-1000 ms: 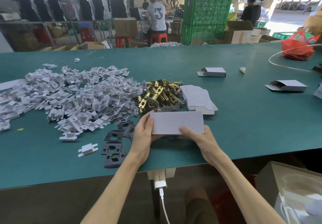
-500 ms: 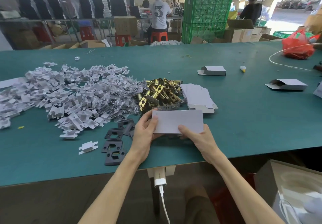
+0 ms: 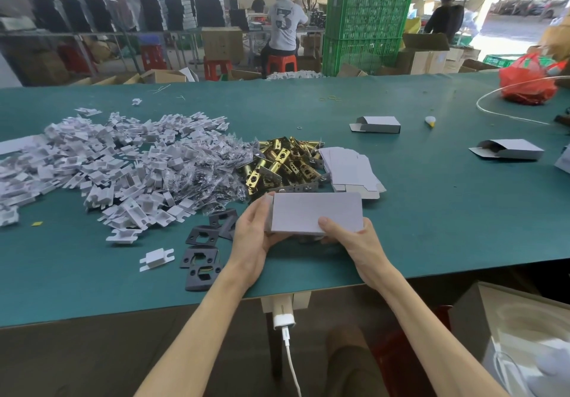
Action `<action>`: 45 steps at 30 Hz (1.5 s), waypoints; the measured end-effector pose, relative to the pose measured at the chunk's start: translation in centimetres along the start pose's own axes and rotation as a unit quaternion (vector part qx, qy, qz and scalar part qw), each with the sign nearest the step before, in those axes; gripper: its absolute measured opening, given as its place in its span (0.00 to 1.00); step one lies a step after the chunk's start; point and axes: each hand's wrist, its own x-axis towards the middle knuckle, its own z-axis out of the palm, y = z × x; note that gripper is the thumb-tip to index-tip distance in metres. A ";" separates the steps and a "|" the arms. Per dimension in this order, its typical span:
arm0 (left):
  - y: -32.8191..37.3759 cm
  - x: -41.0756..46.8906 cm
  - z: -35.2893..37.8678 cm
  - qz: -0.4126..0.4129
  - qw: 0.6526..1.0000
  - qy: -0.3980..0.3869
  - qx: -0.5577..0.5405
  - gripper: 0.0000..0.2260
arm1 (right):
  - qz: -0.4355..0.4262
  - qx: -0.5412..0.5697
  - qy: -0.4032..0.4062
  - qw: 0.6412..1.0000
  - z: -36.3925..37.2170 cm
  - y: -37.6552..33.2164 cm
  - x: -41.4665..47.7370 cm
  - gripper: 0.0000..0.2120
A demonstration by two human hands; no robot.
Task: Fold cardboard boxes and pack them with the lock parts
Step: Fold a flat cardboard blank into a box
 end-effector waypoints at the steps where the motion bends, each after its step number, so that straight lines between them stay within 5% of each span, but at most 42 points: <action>1: 0.0 0.0 0.0 -0.001 1.000 -0.004 0.005 0.15 | 0.000 0.000 0.001 1.000 0.0 0.0 0.1 0.19; 23: 0.2 0.0 0.1 -0.027 0.999 -0.008 -0.037 0.14 | 0.002 -0.009 -0.023 1.000 -0.6 0.5 0.4 0.19; 34: -0.7 0.0 0.1 0.019 0.994 -0.062 0.092 0.18 | -0.001 -0.004 -0.022 1.000 -0.6 0.6 0.3 0.11; 38: -0.6 0.0 0.1 0.025 0.997 -0.061 0.050 0.21 | 0.015 0.008 -0.018 1.000 -0.7 0.5 0.5 0.22; 45: -0.2 -0.4 0.5 0.044 0.995 -0.080 0.046 0.22 | 0.010 0.021 -0.022 0.999 -0.8 0.2 0.3 0.15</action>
